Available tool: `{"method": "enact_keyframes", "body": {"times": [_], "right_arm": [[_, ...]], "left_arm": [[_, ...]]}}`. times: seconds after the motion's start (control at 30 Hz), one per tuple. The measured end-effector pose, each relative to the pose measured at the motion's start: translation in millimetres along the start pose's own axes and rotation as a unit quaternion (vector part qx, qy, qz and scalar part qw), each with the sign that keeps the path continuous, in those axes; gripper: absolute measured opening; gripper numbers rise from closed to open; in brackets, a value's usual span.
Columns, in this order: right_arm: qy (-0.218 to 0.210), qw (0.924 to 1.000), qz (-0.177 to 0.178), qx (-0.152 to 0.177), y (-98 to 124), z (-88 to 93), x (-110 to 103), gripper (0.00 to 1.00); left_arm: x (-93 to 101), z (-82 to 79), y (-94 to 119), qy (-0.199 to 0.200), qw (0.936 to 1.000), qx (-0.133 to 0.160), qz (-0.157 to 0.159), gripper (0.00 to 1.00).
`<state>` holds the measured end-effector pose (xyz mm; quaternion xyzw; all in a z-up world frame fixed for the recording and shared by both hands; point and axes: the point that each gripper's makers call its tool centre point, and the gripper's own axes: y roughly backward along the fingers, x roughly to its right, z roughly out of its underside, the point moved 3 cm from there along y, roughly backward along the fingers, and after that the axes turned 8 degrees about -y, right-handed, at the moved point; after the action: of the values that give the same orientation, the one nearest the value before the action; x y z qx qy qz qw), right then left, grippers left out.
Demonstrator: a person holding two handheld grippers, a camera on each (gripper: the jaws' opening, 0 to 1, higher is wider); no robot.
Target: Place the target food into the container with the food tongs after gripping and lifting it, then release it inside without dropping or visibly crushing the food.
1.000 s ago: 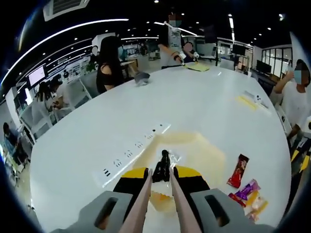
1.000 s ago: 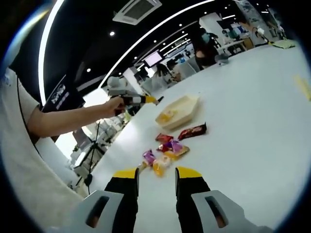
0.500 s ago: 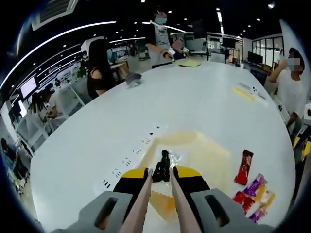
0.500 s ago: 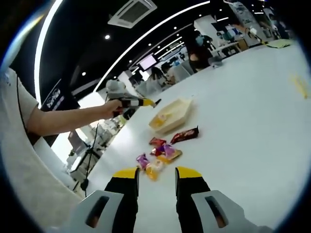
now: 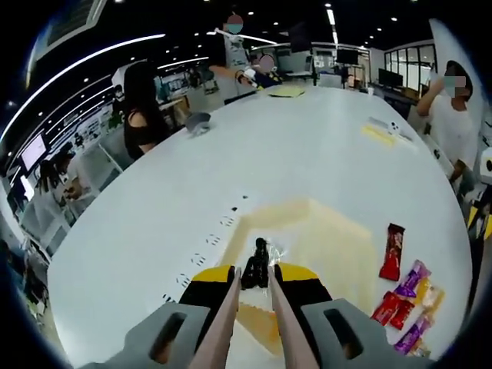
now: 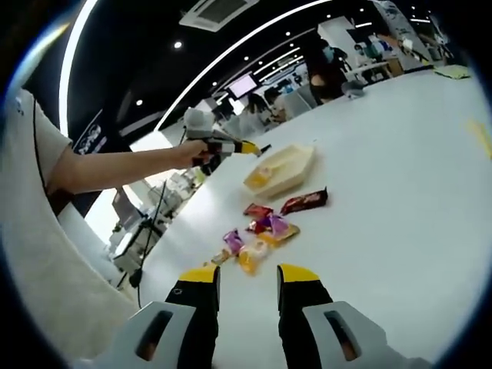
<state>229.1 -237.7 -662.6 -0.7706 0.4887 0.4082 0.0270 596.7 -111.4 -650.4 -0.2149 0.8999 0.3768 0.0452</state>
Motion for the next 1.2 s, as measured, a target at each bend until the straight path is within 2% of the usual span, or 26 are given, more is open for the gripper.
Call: {"method": "enact_keyframes", "body": {"times": [0.6, 0.73, 1.2], "right_arm": [[-0.010, 0.9998, 0.018, 0.005, 2.1, -0.4, 6.1, 0.28], [-0.012, 0.9997, 0.021, 0.005, 3.2, 0.7, 7.8, 0.28], [-0.023, 0.9994, 0.025, 0.006, 5.4, 3.4, 11.3, 0.28]], "left_arm": [[-13.5, 2.1, -14.2, -0.003, 1.0000, 0.001, 0.003, 0.18], [-16.1, 2.1, -16.8, -0.016, 0.9999, -0.003, 0.003, 0.18], [-10.8, 2.6, -19.2, -0.008, 0.9999, -0.006, 0.009, 0.19]]}}
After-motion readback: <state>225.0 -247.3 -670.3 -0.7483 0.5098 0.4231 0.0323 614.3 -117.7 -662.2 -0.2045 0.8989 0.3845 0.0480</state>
